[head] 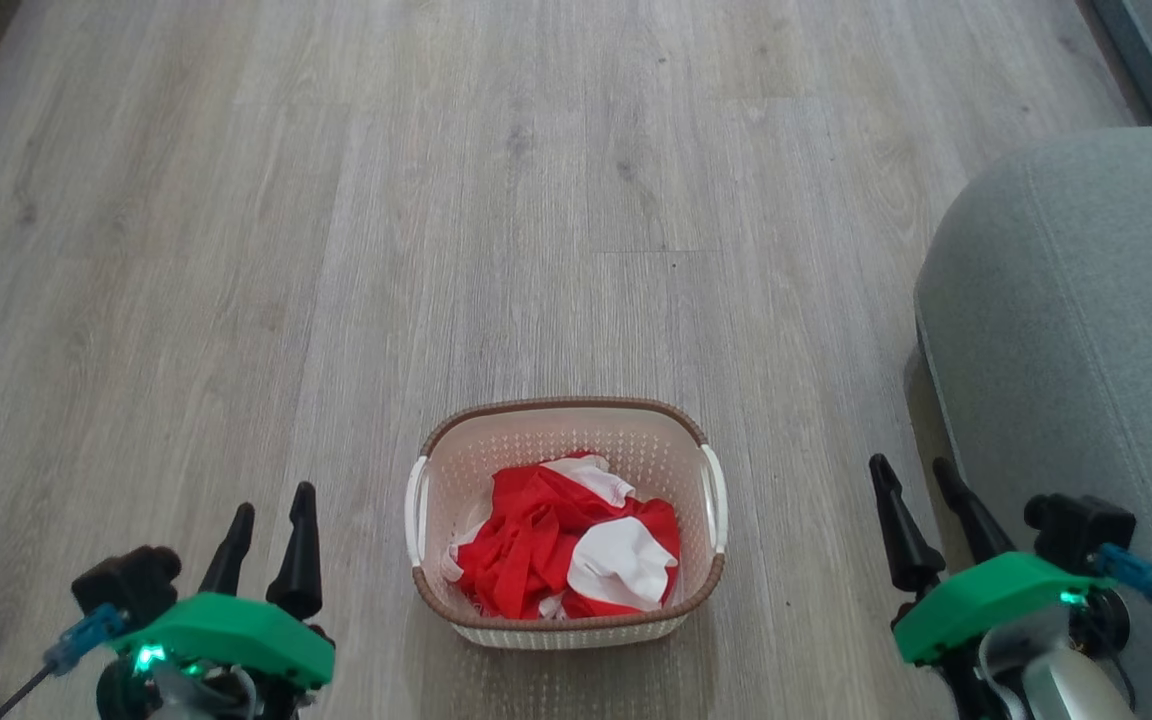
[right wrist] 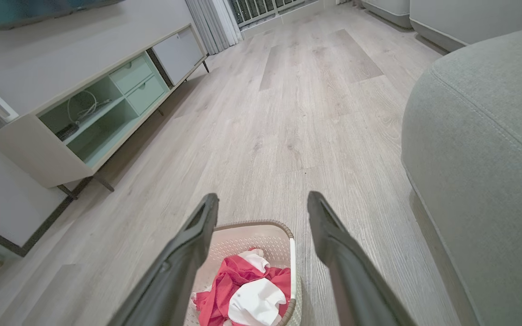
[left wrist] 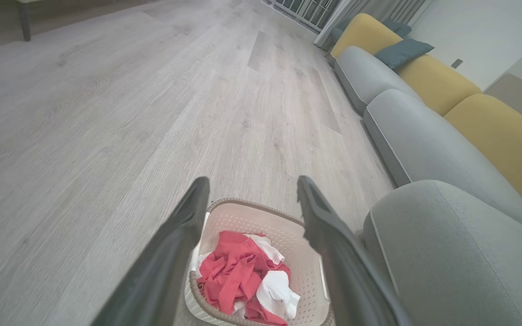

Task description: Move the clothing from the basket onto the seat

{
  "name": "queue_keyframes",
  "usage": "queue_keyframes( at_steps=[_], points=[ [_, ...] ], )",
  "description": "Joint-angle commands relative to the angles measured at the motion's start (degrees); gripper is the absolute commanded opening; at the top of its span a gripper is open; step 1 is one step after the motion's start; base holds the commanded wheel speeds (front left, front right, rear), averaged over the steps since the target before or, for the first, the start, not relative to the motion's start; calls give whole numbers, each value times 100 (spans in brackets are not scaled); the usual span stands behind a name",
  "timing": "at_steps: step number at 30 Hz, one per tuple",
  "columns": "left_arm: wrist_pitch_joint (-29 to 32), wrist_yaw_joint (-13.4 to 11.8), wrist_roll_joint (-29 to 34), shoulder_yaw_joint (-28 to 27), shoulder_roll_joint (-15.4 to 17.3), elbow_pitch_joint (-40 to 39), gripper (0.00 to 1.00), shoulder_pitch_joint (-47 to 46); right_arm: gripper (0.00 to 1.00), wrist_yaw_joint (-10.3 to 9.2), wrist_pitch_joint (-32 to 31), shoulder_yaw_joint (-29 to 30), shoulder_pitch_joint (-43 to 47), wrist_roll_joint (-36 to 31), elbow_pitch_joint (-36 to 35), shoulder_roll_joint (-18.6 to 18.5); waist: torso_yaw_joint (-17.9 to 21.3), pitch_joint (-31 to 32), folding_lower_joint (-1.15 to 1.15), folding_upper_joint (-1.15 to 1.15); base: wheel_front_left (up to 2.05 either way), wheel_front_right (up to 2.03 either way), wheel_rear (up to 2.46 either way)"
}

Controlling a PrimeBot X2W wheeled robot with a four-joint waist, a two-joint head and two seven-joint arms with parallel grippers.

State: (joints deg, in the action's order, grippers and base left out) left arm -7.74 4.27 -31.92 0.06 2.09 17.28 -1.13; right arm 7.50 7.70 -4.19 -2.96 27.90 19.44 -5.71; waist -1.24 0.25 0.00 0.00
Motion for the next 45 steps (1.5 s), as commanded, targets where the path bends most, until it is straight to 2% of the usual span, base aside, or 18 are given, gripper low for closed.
queue_keyframes(
  at_steps=[1, 17, 38, 45],
  points=[
    [-106, -35, 248, -94, 61, -238, 100, -293, 100, -1, 106, -114, -292, -226, -166, -107, -1, 6, 0, 0, 0, 0, 0],
    [-375, -21, 1519, -95, 69, -336, 100, -268, 100, -1, 377, -107, -322, -897, -128, -66, -7, 4, 0, 0, 0, 0, 0],
    [-726, 48, 2828, -139, 78, -263, 100, -350, 100, -1, 730, -162, -402, -1922, -40, -70, 6, -34, 0, 0, 0, 0, 0],
    [-726, 62, 2823, -138, 78, -251, 100, -320, 100, -1, 730, -189, -377, -1877, -20, -63, 0, 5, 0, 0, 0, 0, 0]
  ],
)
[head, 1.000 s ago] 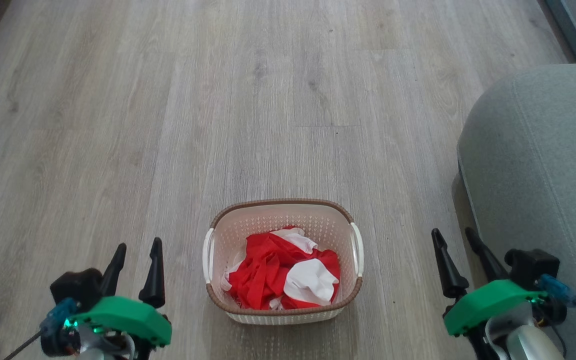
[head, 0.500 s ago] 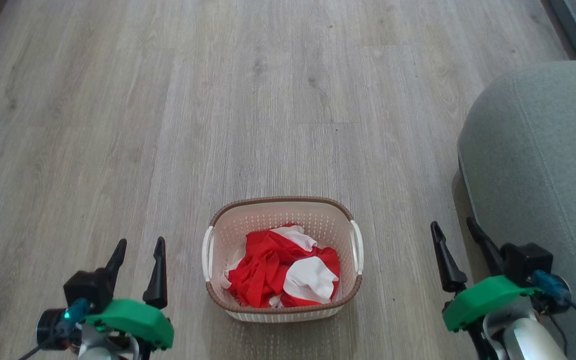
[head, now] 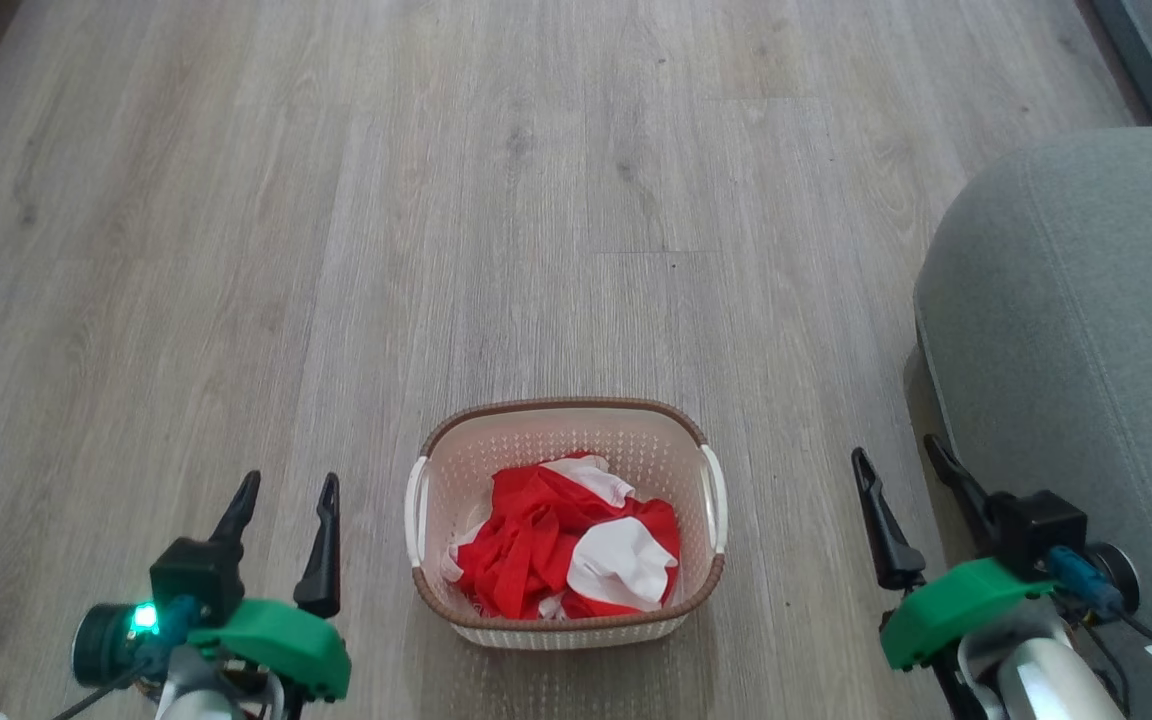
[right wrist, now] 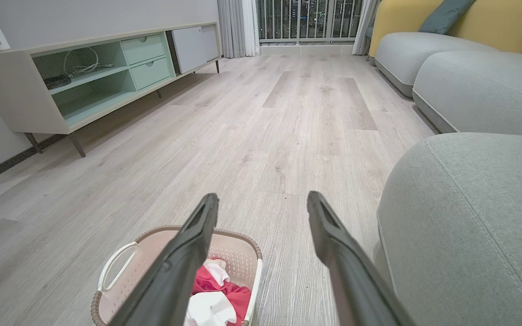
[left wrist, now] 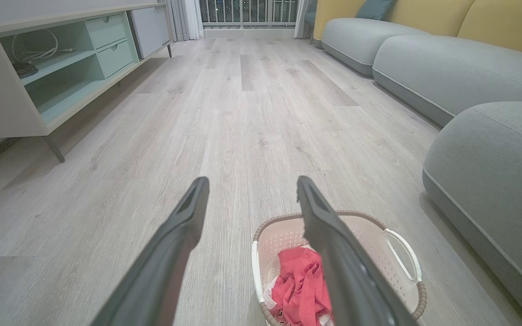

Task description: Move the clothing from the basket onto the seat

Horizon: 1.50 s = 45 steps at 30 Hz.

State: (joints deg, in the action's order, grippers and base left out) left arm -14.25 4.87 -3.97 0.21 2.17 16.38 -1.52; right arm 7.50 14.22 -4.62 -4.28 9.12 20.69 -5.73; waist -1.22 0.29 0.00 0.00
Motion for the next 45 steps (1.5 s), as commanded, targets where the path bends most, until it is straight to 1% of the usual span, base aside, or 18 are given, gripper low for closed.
queue_keyframes(
  at_steps=[1, 13, 17, 19, 22, 25, 32, 37, 41, 45],
  points=[
    [-74, 3, 28, -152, 71, -163, 100, -279, 100, -1, 78, -149, -245, 4, -147, -61, -2, 1, 0, 0, 0, 0, 0],
    [-74, 4, -4, -171, 71, -163, 100, -280, 100, -1, 78, -170, -295, -18, -154, -77, 45, -65, 0, 0, 0, 0, 0],
    [-74, 15, -9, -168, 71, -177, 100, -335, 100, -1, 78, -150, -357, -42, -209, -87, 100, -209, 0, 0, 0, 0, 0],
    [-74, 31, -21, -127, 71, -187, 100, -421, 100, -1, 78, -105, -429, -60, -269, -101, 118, -413, 0, 0, 0, 0, 0],
    [-74, 64, -31, -48, 71, -192, 100, -676, 100, -1, 78, -12, -640, -94, -391, -119, 150, -889, 0, 0, 0, 0, 0],
    [-74, 112, 29, 55, 71, -137, 100, -1078, 100, -1, 78, 87, -969, -153, -558, -106, 202, -1557, 0, 0, 0, 0, 0],
    [-74, 211, 258, 564, 108, 338, 100, -2315, 100, -1, 78, 282, -1843, -286, -932, -48, 351, -3060, 0, 0, 0, 0, 0],
    [-74, 238, 512, 1036, 201, 1196, 100, -3231, 100, -1, 78, 386, -2315, -339, -1121, 3, 497, -3825, 0, 0, 0, 0, 0],
    [-36, 247, 722, 1410, 189, 2036, 100, -3994, 100, -1, 78, 401, -2541, -355, -1193, 70, 632, -4230, 0, 0, 0, 0, 0],
    [240, 252, 911, 1752, 162, 2799, 100, -4689, 100, -1, 78, 336, -2681, -350, -1227, 146, 780, -4526, 0, 0, 0, 0, 0]
  ],
)
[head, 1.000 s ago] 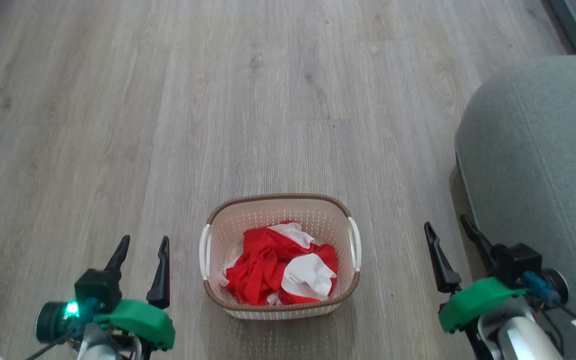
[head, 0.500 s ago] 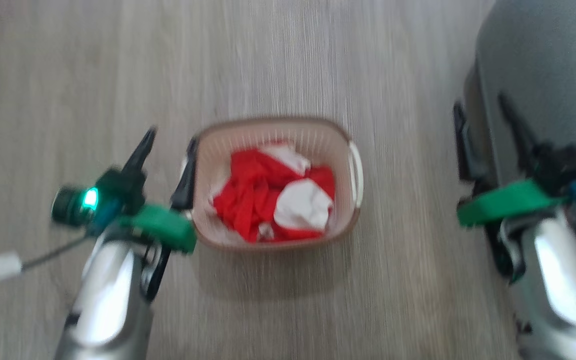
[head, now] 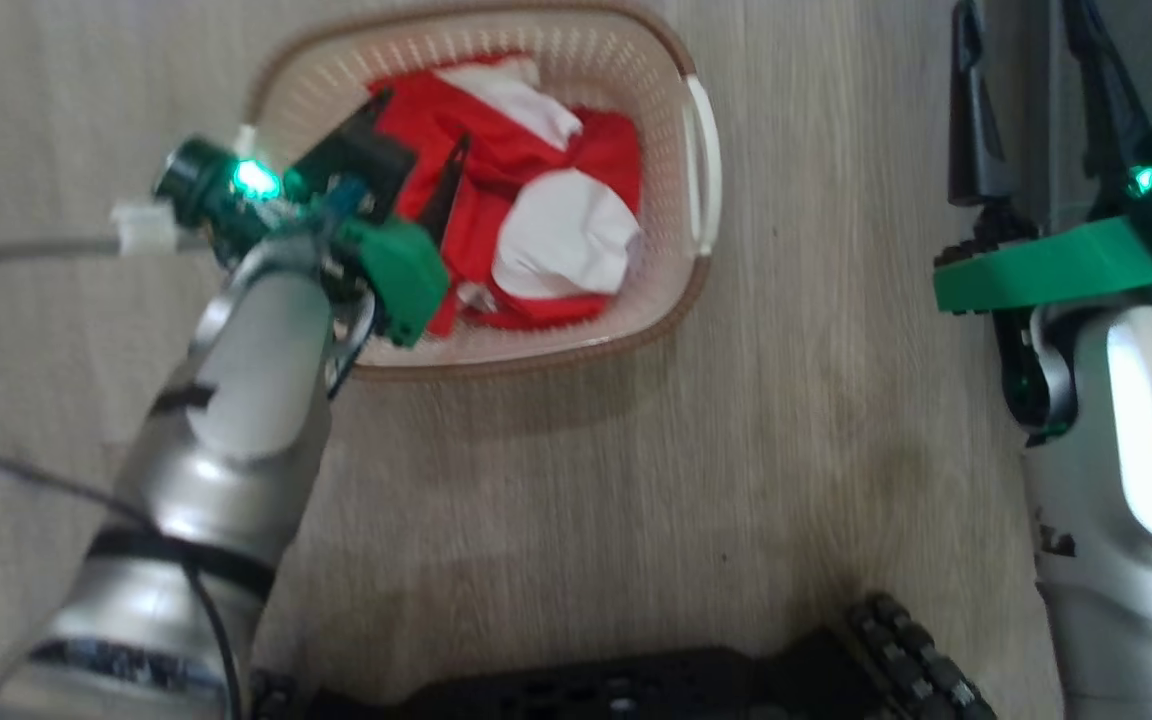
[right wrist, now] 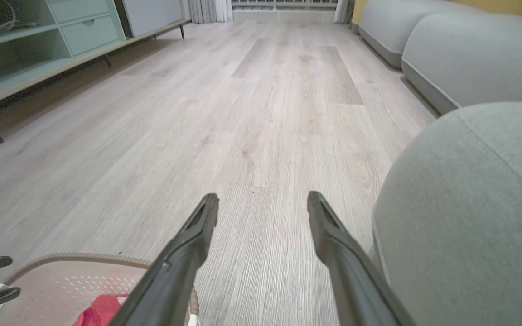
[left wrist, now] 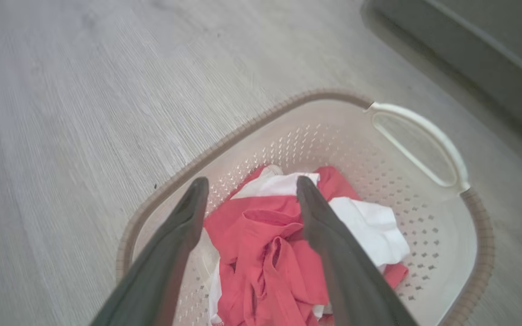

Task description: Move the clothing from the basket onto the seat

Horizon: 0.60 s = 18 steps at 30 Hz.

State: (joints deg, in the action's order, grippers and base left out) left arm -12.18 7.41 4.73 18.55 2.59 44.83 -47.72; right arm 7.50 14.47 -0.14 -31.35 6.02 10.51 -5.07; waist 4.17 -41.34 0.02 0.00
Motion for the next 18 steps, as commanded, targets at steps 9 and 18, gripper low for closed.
queue_keyframes(
  at_steps=[9, 18],
  points=[
    [670, -57, 104, 179, 67, 1305, 100, -1039, 100, -1, 52, -307, -121, 29, -256, 179, 574, -857, -2, 0, 0, 0, 0],
    [777, -395, 104, 185, 242, 2302, 100, -1748, 100, -1, 52, -499, -252, 101, -408, 213, 962, -1420, -2, 0, 0, 0, 0]
  ],
)
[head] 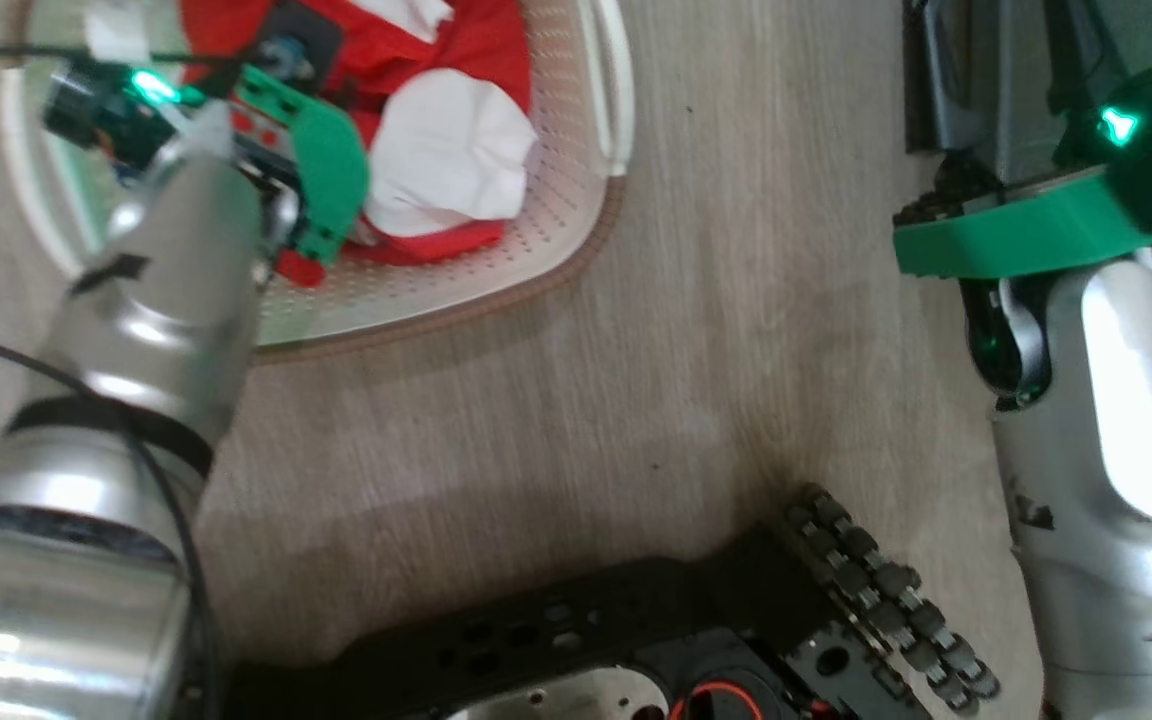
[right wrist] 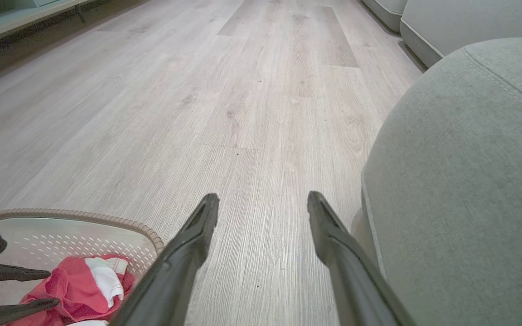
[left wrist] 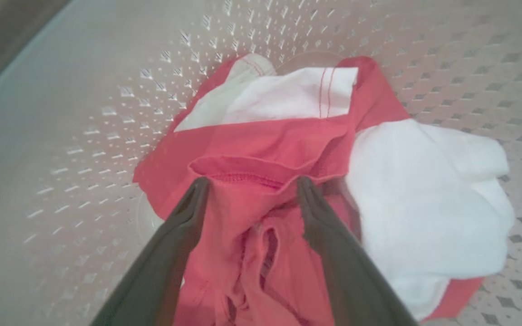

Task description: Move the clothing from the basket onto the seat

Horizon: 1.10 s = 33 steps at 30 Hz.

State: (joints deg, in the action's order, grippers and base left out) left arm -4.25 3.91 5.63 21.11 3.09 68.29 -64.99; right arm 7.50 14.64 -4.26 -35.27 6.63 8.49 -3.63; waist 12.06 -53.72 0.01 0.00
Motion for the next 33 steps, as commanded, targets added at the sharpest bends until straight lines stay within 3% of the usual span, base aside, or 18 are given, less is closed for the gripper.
queue_keyframes(
  at_steps=[1, 5, 6, 8, 15, 21, 29, 33],
  points=[
    [-32, -66, 6, -77, 235, 29, 100, -88, 100, -1, 36, -93, 148, 64, -247, 71, 221, -244, -1, 0, 0, 0, 0],
    [-90, -86, -47, -70, 321, 284, 100, -241, 100, -1, 36, -31, 329, 240, -371, 73, 352, -422, -1, 0, 0, 0, 0],
    [-119, -89, -55, -64, 340, 317, 89, -242, 100, -1, 36, -17, 369, 253, -369, 74, 368, -430, -1, 0, 0, 0, 0],
    [-156, -61, -112, -80, 349, 376, 0, -226, 100, -1, 36, 14, 435, 290, -370, 74, 380, -424, -1, 0, 0, 0, 0],
    [-702, 177, -561, -233, 97, 424, 0, -73, 100, -1, 36, 303, 572, 191, -305, 75, 19, -42, -1, 0, 0, 0, 0],
    [-1048, 311, -1111, -344, -10, 51, 0, 413, 100, -1, 36, 505, 750, 32, -226, -43, -506, 747, -1, 0, 0, 0, 0],
    [-1073, 348, -1689, -570, 2, -1429, 0, 1590, 100, -1, 36, 611, 1131, 16, -26, -233, -1052, 1919, -1, 0, 0, 0, 0],
    [-1074, 308, -1929, -973, 164, -2401, 0, 2530, 100, -1, 36, 642, 1479, 19, 138, -344, -1328, 2659, -1, 0, 0, 0, 0]
  ],
)
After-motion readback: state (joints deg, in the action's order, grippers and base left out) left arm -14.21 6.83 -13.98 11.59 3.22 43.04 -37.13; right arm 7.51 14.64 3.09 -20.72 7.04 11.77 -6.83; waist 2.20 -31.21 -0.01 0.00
